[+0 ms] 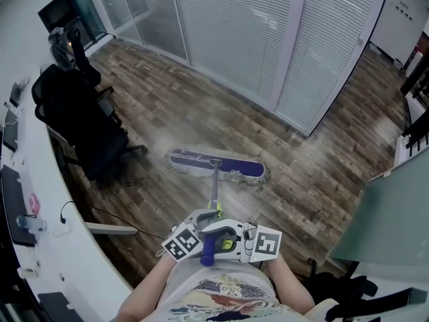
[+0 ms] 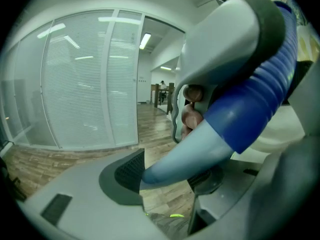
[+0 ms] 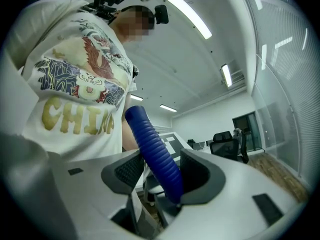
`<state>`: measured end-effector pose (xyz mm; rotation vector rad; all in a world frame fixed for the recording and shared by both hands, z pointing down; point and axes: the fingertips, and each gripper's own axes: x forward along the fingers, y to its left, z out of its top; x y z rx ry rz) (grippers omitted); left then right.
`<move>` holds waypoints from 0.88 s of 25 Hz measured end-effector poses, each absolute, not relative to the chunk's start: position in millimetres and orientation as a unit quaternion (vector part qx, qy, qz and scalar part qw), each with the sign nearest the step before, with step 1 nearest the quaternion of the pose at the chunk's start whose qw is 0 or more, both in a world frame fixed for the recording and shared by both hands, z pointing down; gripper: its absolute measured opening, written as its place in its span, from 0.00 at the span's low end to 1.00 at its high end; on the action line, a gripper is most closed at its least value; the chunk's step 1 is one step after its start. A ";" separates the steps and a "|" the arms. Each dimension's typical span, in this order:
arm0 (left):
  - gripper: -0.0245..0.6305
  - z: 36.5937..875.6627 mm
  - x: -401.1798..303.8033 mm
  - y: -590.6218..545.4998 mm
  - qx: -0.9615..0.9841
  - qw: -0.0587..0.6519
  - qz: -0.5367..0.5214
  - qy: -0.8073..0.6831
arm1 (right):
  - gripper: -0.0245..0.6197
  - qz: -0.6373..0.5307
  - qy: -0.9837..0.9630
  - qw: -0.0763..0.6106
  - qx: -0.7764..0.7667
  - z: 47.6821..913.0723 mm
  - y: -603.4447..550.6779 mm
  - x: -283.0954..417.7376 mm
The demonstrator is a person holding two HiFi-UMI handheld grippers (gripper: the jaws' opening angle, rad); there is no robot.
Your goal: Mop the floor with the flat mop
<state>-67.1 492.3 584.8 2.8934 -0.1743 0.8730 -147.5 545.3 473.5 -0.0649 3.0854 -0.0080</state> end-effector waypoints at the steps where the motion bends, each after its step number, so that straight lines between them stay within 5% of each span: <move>1: 0.35 583.0 -64.2 487.7 0.956 0.060 0.280 -0.061 | 0.37 0.000 0.999 0.034 -0.023 471.2 540.7 -144.5; 7: 0.35 580.5 -53.7 453.7 0.962 0.064 0.258 -0.071 | 0.37 -0.013 0.997 0.071 -0.010 459.2 506.6 -135.1; 11: 0.35 591.1 -58.9 427.1 0.959 0.056 0.269 -0.071 | 0.37 -0.032 0.999 0.007 0.002 486.2 484.0 -140.0; 22: 0.36 589.1 -69.9 279.5 0.964 0.065 0.239 -0.096 | 0.38 -0.027 0.999 -0.024 0.026 489.6 340.8 -153.4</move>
